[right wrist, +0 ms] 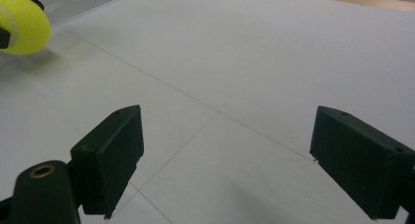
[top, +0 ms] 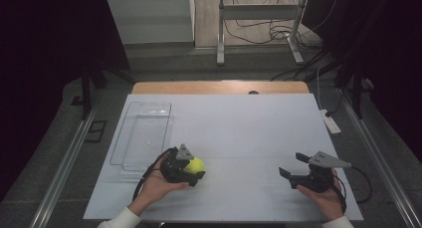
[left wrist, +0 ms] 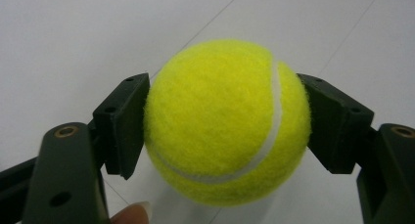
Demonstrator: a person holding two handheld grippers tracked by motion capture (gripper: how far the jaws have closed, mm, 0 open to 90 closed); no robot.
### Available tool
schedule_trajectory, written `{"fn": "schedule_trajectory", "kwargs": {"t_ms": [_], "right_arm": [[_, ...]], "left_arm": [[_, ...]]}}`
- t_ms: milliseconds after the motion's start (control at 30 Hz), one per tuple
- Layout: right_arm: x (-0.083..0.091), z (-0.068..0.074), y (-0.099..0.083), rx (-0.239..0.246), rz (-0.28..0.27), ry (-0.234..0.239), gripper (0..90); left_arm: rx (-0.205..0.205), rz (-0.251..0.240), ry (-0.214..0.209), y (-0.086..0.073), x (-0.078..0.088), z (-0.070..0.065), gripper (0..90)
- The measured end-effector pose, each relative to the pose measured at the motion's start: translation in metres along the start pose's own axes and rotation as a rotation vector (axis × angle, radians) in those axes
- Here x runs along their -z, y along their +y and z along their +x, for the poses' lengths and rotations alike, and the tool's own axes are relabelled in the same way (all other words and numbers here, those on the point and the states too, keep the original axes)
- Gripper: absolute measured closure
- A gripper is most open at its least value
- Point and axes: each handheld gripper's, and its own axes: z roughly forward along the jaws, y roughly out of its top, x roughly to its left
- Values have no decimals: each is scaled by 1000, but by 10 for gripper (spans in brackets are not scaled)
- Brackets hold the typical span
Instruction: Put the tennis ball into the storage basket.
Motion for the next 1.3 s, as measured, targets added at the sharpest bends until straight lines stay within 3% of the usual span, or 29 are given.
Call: {"fn": "schedule_trajectory", "kwargs": {"t_ms": [1100, 1300], "right_arm": [[0, 0, 0, 0, -5, 0, 131], [0, 0, 0, -2, -7, -1, 131]], "left_arm": [[71, -242, 18, 1, 28, 10, 267], [74, -258, 17, 2, 31, 11, 266]]}}
